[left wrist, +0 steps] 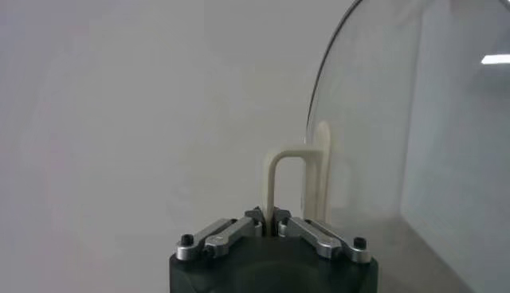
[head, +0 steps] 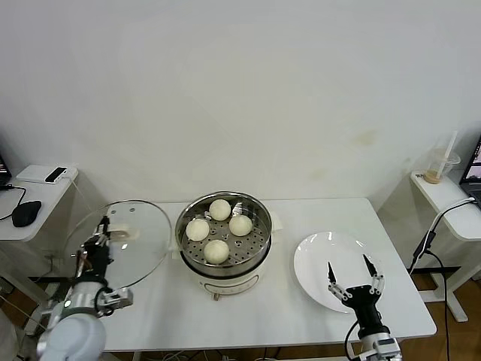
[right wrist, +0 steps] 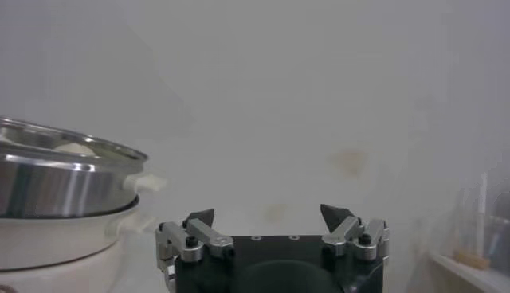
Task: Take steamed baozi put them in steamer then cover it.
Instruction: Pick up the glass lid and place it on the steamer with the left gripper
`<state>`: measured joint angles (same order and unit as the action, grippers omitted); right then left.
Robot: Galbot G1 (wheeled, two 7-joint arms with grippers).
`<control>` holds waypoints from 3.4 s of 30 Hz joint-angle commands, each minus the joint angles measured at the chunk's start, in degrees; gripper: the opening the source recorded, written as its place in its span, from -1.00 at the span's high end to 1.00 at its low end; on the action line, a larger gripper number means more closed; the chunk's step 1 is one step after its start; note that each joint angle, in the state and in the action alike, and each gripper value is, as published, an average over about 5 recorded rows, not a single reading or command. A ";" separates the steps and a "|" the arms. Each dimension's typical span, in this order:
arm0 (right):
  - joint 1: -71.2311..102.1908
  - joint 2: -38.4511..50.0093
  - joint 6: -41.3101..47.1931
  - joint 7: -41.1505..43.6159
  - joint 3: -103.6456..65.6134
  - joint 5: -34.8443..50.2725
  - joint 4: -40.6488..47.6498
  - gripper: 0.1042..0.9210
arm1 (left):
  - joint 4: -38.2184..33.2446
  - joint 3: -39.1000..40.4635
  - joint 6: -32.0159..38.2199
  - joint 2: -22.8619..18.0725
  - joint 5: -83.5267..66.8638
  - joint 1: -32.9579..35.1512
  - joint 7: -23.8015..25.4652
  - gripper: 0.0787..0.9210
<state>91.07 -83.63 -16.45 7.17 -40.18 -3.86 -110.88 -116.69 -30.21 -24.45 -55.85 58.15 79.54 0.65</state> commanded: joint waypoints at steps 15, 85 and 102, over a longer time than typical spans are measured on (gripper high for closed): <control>-2.41 -1.34 1.14 -0.62 4.11 -4.65 2.69 -0.76 | 9.50 26.09 -10.59 -19.26 23.79 -26.10 15.31 0.85; -3.23 -1.51 1.58 -0.37 7.61 -6.68 4.49 -0.76 | 16.09 28.60 -10.55 -29.70 30.23 -25.04 17.55 0.85; -2.77 -1.60 1.67 -0.33 7.67 -7.18 4.25 -0.76 | 5.97 30.51 -8.58 -26.38 30.34 -18.83 16.08 -0.15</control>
<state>88.19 -85.15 -14.79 6.86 -32.47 -10.92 -106.51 -104.39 -0.07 -34.44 -84.25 88.56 56.76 17.72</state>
